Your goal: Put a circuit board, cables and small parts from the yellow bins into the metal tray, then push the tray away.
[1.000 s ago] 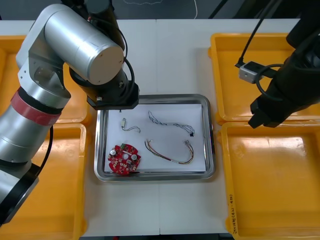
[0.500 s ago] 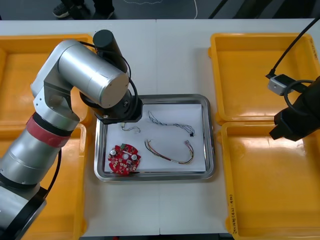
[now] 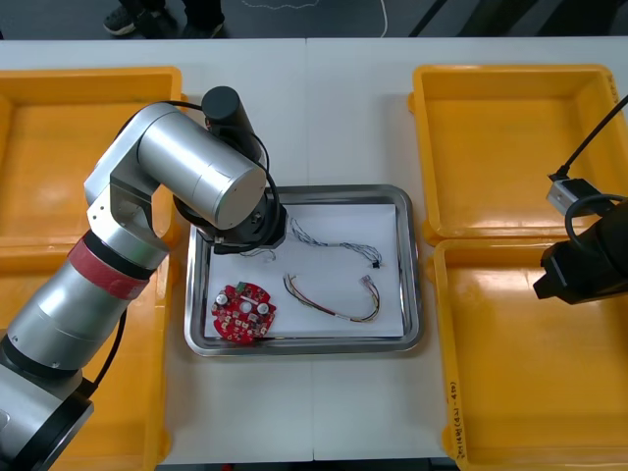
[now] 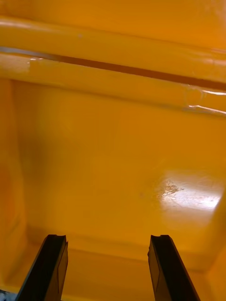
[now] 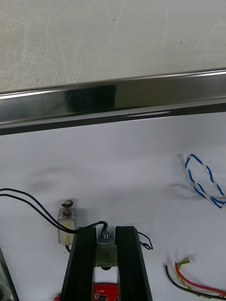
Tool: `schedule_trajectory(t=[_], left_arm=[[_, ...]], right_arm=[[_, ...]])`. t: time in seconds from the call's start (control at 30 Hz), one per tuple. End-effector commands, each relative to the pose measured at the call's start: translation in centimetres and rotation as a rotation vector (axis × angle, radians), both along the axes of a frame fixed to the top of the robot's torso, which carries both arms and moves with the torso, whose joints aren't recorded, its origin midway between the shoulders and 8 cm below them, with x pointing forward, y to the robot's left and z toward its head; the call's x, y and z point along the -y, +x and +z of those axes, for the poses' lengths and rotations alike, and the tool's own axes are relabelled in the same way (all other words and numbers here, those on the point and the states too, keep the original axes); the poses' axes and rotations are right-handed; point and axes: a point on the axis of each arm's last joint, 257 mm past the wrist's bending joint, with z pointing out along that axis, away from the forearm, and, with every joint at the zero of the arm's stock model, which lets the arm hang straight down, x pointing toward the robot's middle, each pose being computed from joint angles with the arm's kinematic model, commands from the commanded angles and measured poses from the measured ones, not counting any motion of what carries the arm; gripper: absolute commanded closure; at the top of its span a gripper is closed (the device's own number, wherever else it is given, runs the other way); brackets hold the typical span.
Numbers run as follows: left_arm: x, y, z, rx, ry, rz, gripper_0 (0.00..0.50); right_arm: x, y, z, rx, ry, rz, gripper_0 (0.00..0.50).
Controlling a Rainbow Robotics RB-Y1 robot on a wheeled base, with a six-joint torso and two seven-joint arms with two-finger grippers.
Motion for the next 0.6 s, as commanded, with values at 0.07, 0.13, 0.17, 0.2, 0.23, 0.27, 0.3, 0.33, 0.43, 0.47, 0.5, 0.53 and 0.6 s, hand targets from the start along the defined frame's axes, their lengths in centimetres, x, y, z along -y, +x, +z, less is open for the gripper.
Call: schedule_trajectory(t=[0.07, 0.13, 0.17, 0.2, 0.23, 0.27, 0.3, 0.33, 0.43, 0.47, 0.5, 0.53, 0.6], left_arm=[[1.6, -0.2, 0.1, 0.017, 0.003, -0.058, 0.358], [1.5, -0.2, 0.1, 0.016, 0.004, -0.058, 0.0], [1.5, -0.3, 0.1, 0.015, 0.005, -0.058, 0.0], [1.5, -0.3, 0.1, 0.015, 0.005, -0.059, 0.0], [1.5, -0.3, 0.1, 0.015, 0.008, -0.061, 0.0], [1.4, -0.3, 0.2, 0.017, 0.009, -0.06, 0.0], [1.3, -0.3, 0.2, 0.019, 0.014, -0.058, 0.0], [1.3, -0.3, 0.3, 0.019, 0.016, -0.06, 0.0], [1.0, -0.4, 1.1, 0.024, 0.018, -0.053, 0.0], [0.8, -0.5, 1.7, 0.027, 0.016, -0.05, 0.0], [0.8, -0.6, 2.3, 0.031, 0.015, -0.05, 0.0], [0.7, -0.6, 2.7, 0.034, 0.016, -0.048, 0.0], [0.5, -0.7, 3.9, 0.043, 0.026, -0.049, 0.0]], right_arm=[[1.6, 0.2, 0.5, 0.041, -0.002, -0.088, 0.0], [1.6, 0.3, 0.2, 0.044, 0.008, -0.106, 0.0], [1.7, 0.3, 0.1, 0.047, 0.009, -0.114, 0.0], [1.7, 0.3, 0.0, 0.048, 0.009, -0.119, 0.0], [1.7, 0.3, -0.1, 0.047, 0.01, -0.124, 0.0], [1.8, 0.3, -0.2, 0.046, 0.01, -0.132, 0.0], [1.8, 0.3, -0.3, 0.048, 0.012, -0.138, 0.0], [1.8, 0.3, -0.3, 0.05, 0.014, -0.141, 0.0], [1.8, 0.5, -0.5, 0.057, 0.015, -0.154, 0.0], [1.7, 0.6, -0.6, 0.059, 0.017, -0.157, 0.0], [1.8, 0.7, -0.7, 0.06, 0.016, -0.161, 0.0], [1.8, 0.7, -0.7, 0.062, 0.016, -0.164, 0.0], [1.6, 0.9, -0.9, 0.06, 0.025, -0.169, 0.0]])
